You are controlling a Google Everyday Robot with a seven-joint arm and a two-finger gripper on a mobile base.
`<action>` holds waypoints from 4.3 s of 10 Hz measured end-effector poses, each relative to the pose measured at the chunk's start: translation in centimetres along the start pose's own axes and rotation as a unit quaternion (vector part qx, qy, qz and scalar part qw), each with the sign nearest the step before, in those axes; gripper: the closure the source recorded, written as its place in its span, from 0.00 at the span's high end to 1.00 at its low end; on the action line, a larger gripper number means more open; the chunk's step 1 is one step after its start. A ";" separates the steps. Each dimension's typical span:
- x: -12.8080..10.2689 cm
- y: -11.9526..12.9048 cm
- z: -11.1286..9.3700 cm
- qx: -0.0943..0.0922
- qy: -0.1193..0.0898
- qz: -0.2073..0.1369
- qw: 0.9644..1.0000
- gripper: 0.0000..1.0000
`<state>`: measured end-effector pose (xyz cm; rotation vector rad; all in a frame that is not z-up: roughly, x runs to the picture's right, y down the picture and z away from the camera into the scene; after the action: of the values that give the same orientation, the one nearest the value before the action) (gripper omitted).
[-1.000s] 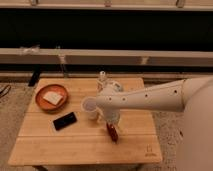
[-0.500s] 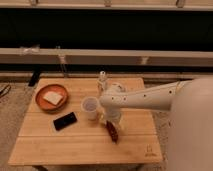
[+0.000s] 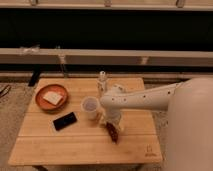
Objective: Place the pepper in the ceramic cup
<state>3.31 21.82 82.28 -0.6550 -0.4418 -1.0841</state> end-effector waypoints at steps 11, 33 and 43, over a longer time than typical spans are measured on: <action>0.5 0.9 -1.2 0.004 -0.004 0.021 1.000 0.07; 8.7 -11.6 -17.3 0.062 0.190 0.056 0.978 0.00; 7.2 -13.7 -16.0 0.046 0.212 0.036 0.975 0.78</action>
<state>-5.99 1.90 78.80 -0.3400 -0.0956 -1.0923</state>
